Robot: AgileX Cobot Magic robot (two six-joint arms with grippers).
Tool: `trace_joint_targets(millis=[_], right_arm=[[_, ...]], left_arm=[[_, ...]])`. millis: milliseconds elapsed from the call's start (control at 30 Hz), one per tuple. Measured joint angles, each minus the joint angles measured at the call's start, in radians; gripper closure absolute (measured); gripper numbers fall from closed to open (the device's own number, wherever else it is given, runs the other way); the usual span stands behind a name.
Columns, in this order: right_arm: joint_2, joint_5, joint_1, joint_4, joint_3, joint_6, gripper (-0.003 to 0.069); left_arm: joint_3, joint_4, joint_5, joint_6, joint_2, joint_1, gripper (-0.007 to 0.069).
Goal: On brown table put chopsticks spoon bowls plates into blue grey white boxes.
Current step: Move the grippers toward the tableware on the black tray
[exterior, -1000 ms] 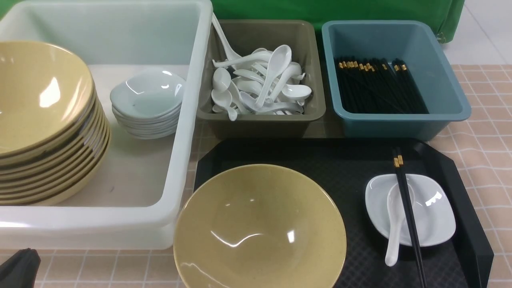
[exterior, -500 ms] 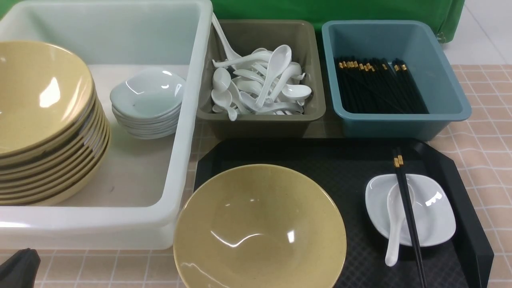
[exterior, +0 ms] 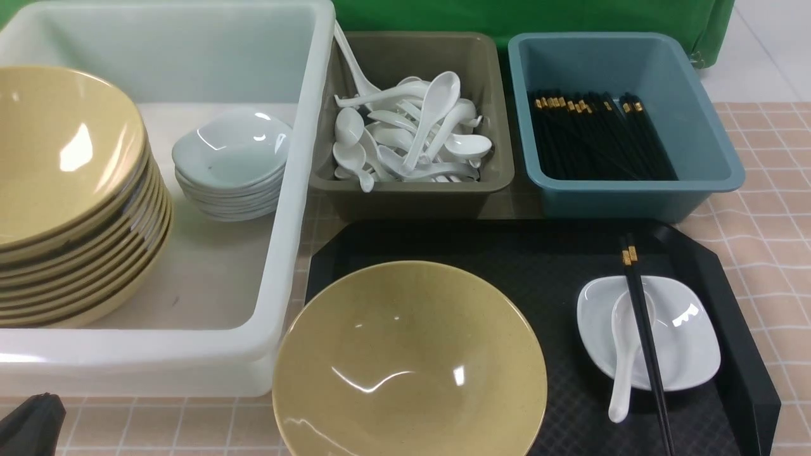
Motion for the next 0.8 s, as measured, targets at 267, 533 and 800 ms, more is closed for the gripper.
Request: trace_joint_targets(millis=[267,533,800], right_arm=[[0.000,0.000,0.009,0.000,0.000,0.002,0.0423],[0.000,0.000,0.009,0.000,0.000,0.005,0.0423],[0.000,-0.005,0.009,0.216,0.000,0.554,0.0423]], left_arm=[[0.000,0.001,0.000,0.000,0.000,0.000,0.0623],[0.000,-0.102,-0.070,-0.093,0.000,0.000,0.0623],[0.000,-0.795,-0.137,-0.478,0.000,0.000,0.0623]])
